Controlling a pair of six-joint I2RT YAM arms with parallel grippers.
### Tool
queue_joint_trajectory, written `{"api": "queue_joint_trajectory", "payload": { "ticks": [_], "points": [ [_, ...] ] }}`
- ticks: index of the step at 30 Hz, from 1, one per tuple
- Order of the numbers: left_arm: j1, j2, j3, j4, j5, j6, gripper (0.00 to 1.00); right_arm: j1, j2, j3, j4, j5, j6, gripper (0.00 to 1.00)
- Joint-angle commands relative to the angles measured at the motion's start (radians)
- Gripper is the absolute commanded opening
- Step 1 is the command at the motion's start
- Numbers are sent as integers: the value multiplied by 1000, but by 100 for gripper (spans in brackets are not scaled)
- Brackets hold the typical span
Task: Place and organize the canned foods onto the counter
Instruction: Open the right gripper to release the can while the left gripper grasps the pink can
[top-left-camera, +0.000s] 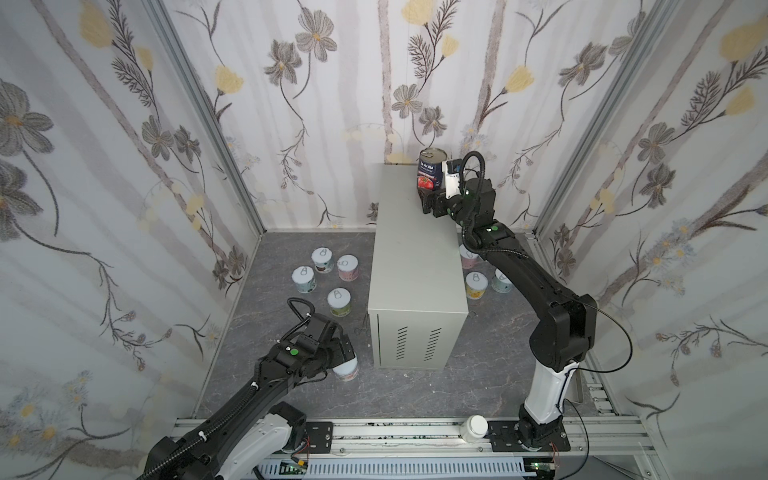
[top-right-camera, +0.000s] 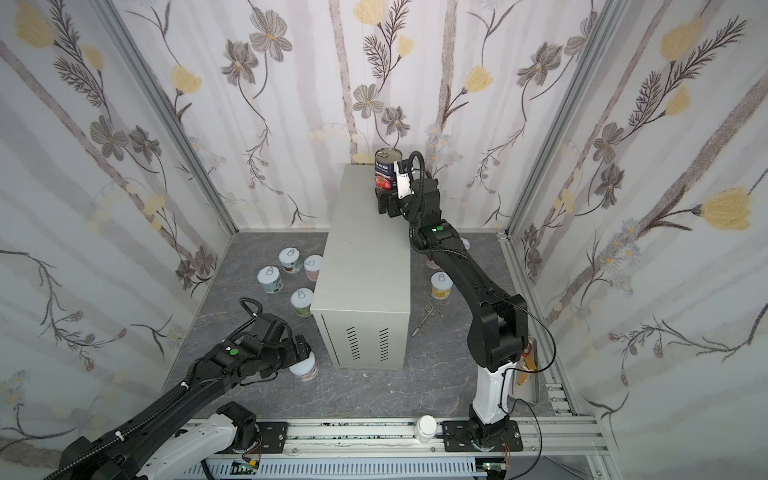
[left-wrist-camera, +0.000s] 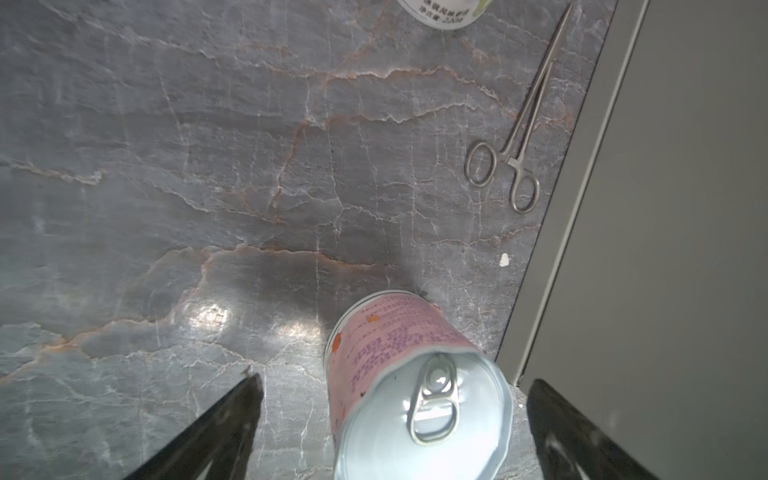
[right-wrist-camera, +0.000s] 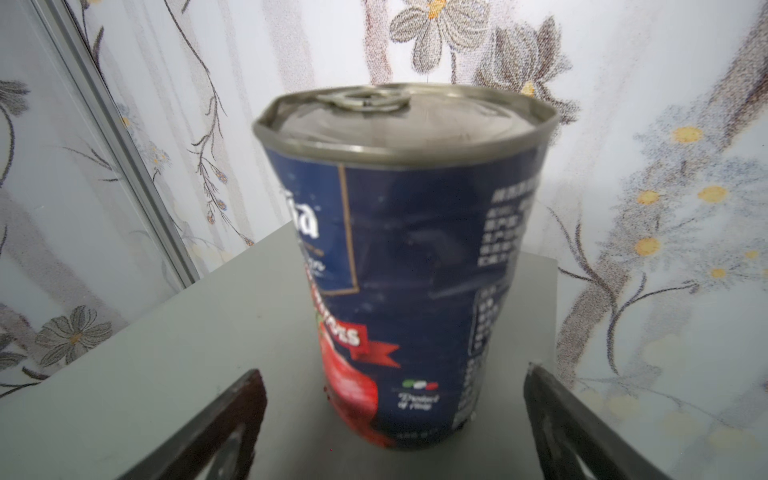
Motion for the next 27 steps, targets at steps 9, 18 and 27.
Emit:
{"api": "queue_joint_trajectory", "payload": {
  "ticks": [9,18,27],
  "points": [
    [-23,-9,6,4,-4,-30,100,-1,-135,-181,92,-17,-16,100],
    [-87,51,15,36,-39,-50,100,-11,-267,-356,150,0,-23,100],
    [-120,105,8,33,-76,-67,100,-39,-371,-483,176,14,-15,100]
  ]
}}
